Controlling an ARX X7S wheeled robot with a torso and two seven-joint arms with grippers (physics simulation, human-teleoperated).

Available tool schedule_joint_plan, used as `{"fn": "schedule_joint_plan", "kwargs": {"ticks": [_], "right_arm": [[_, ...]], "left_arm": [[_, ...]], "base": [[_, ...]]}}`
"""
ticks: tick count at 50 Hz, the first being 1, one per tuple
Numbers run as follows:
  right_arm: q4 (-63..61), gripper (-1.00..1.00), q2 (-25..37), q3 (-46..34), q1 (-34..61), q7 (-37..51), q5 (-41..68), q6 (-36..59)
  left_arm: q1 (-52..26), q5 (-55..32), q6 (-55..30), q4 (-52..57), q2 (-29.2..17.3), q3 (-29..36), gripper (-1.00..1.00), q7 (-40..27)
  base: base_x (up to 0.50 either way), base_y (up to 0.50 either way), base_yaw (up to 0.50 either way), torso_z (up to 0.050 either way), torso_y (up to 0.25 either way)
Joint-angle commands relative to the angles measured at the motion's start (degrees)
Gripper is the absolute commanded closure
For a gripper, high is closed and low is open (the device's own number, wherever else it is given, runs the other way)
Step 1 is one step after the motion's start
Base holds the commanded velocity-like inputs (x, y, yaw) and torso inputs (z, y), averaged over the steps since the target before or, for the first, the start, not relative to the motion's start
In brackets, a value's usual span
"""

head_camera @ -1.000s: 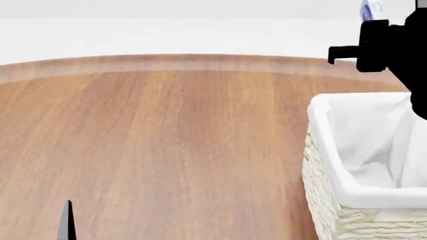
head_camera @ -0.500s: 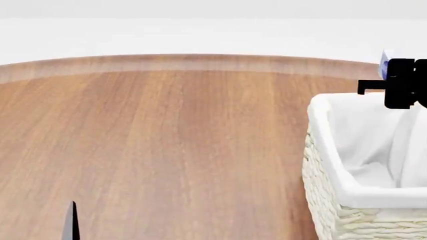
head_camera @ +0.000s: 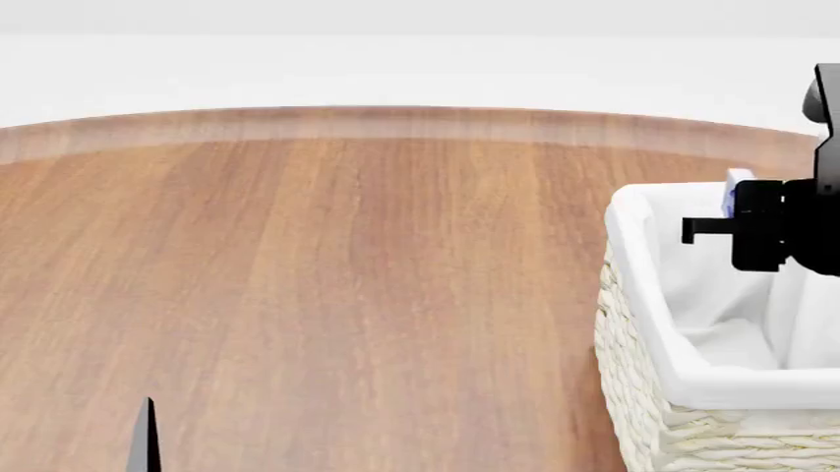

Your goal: Pick up the cream cheese box, and put it in the basket.

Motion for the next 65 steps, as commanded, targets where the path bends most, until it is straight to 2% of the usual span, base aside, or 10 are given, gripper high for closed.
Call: {"fn": "schedule_joint_plan", "kwargs": {"ticks": [1,34,46,47,65], "right_arm": [[5.25,1.00,-2.31,-0.61,-1.35,-3.13,-2.69,-2.84],[16.05,1.00,-6.68,-1.61,-3.29,-8.53,-5.93,-8.21],[16.54,1.00,-6.87,0.50,-4.28,-7.41,-8.11,-9.53],[16.65,-1.00,-6.72,1.47,-4.15,-6.16,-8.06,-9.54],[16.67,-1.00,-7.09,8.36,-5.00,-7.08,-14.96,-8.83]], "left_arm": [[-0.13,0.07,-0.06,-0.17,-0.14,0.25,-1.00,-0.21],[-0.25,0.13,0.31,-0.54,-0.55,0.94,-1.00,-0.77],[-0.26,0.15,0.32,-0.51,-0.74,1.15,-1.00,-0.98],[-0.26,0.05,0.40,-0.56,-0.77,1.12,-1.00,-0.97],[-0.36,-0.33,0.36,-0.43,-1.07,1.09,-1.00,-1.31]], "base": [[0.00,0.00,0.00,0.000,0.000],[0.00,0.00,0.00,0.000,0.000],[0.00,0.00,0.00,0.000,0.001],[0.00,0.00,0.00,0.000,0.000],[0.00,0.00,0.00,0.000,0.000]]}}
